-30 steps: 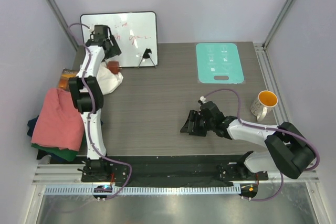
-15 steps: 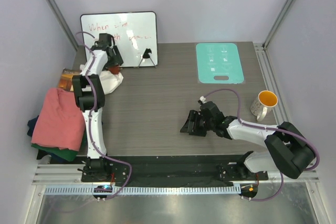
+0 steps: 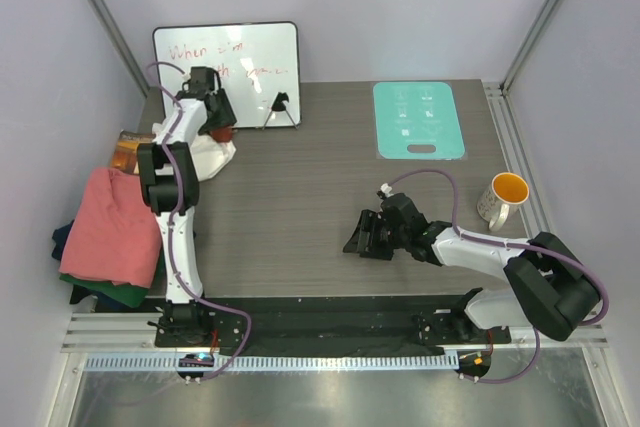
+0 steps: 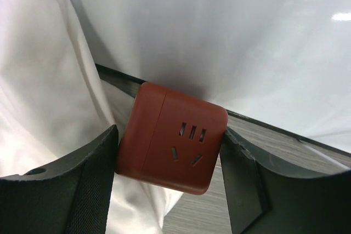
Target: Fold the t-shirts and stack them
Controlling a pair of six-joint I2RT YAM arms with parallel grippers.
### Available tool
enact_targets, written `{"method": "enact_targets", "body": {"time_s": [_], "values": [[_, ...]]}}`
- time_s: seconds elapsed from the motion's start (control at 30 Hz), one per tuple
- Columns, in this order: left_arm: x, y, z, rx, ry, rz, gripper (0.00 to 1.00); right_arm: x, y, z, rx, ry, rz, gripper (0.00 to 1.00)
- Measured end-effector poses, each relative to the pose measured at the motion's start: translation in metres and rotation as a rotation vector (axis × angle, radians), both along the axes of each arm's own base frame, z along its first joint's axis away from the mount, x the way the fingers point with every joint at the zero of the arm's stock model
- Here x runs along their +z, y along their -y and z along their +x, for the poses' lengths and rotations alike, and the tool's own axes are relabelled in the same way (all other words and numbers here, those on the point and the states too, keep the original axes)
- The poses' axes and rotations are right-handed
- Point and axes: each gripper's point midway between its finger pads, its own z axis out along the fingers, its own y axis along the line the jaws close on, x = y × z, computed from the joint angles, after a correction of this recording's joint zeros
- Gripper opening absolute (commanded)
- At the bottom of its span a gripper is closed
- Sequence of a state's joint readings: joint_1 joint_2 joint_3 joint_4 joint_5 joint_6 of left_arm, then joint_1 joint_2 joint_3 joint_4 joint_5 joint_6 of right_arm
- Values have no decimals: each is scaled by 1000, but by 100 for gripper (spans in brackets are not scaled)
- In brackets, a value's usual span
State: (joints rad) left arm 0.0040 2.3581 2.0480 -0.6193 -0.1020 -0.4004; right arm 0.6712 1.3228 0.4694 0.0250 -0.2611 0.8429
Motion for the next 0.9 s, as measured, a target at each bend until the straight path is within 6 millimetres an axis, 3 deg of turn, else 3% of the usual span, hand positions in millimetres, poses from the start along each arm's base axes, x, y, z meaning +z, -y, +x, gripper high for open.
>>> {"method": "enact_targets", "body": {"time_s": [0.5,0.6,0.77,0.9], "values": [[10,40,-32,-69,-35,-56,0,0,3,-5,-2,6,6,62],[27,53,-46,-92,-39,-52,0,0,4,-5,-2,7,7,61],[71,83,-65,-146,-1,-27,0,1,6,-7,-3,11,7,61],[90,114,-101,-210,9,-14,0,1,9,-8,-9,16,1,61]]}}
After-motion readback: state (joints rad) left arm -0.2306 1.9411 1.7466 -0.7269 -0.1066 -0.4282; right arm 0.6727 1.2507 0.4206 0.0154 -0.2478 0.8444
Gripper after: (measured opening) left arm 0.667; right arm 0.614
